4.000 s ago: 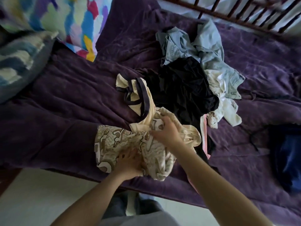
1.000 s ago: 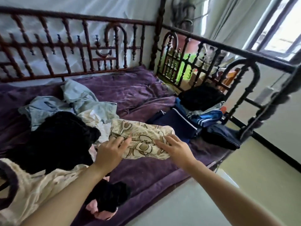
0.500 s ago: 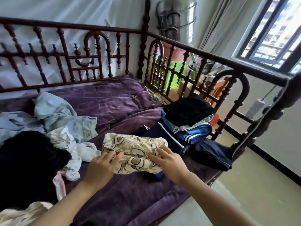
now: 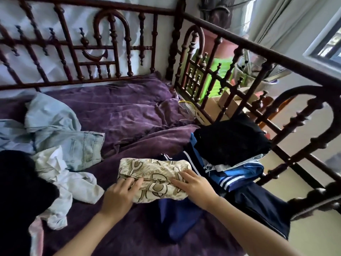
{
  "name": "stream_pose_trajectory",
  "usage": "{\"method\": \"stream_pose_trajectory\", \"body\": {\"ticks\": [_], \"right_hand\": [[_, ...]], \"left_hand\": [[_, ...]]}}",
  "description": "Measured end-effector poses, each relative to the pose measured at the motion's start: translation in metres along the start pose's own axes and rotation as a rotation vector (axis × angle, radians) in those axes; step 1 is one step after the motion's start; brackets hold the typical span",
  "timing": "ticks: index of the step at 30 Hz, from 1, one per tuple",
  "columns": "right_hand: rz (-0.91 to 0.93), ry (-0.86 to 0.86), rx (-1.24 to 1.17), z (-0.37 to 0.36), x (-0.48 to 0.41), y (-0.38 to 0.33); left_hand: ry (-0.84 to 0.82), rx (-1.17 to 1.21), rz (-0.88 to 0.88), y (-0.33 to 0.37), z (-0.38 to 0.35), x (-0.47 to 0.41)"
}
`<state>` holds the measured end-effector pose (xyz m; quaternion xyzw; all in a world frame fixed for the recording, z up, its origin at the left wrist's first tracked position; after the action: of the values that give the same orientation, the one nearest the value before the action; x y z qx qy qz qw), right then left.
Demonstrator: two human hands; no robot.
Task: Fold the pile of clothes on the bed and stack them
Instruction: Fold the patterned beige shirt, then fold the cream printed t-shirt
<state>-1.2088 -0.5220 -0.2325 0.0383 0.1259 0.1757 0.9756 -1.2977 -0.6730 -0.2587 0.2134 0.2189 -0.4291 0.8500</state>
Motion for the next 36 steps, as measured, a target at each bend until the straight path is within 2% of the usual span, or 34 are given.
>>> {"method": "stream_pose_trajectory", "body": {"ticks": [8, 13, 16, 18, 20, 21, 22, 24, 25, 26, 30, 36], "right_hand": [[0.174, 0.033, -0.064, -0.016, -0.058, 0.120], [0.232, 0.012, -0.057, -0.030, -0.084, 0.197], [0.286, 0.062, -0.021, -0.037, -0.096, 0.230], [0.302, 0.104, 0.006, -0.045, -0.105, 0.253], [0.254, 0.115, 0.035, -0.056, -0.115, 0.275], [0.206, 0.049, 0.048, -0.069, -0.120, 0.284], [0.143, -0.136, 0.035, -0.090, -0.123, 0.291], [0.021, -0.717, -0.032, -0.150, -0.105, 0.295], [-0.037, -0.928, -0.084, -0.170, -0.091, 0.293], [-0.085, -1.007, -0.136, -0.183, -0.085, 0.290], [-0.116, -0.826, -0.186, -0.182, -0.095, 0.278], [-0.034, -0.697, -0.159, -0.143, -0.113, 0.236]], "left_hand": [[0.003, -0.114, 0.187, -0.006, -0.049, -0.083], [0.013, -0.199, 0.256, -0.007, -0.083, -0.145], [0.038, -0.215, 0.259, -0.008, -0.105, -0.179], [0.019, -0.233, 0.278, -0.015, -0.126, -0.196], [-0.106, -0.257, 0.367, -0.027, -0.155, -0.208], [-0.235, -0.268, 0.429, -0.032, -0.173, -0.209], [-0.391, -0.288, 0.494, -0.037, -0.190, -0.205], [-0.778, -0.302, 0.537, -0.035, -0.231, -0.176], [-0.956, -0.297, 0.537, -0.032, -0.247, -0.156], [-1.049, -0.287, 0.542, -0.029, -0.254, -0.141], [-0.988, -0.298, 0.615, -0.036, -0.246, -0.114], [-0.798, -0.325, 0.701, -0.050, -0.189, -0.095]]}}
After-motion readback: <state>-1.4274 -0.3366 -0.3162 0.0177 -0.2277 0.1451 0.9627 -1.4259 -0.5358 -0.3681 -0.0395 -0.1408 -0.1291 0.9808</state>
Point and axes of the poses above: each hand's wrist, its own x-axis away from the middle knuckle, its own z-axis out of the back of the hand, y = z × x, the point moved 8 cm from there along -x, towards the middle knuckle, and after that the axes turned 9 degrees about z, right-handed, at the moved point
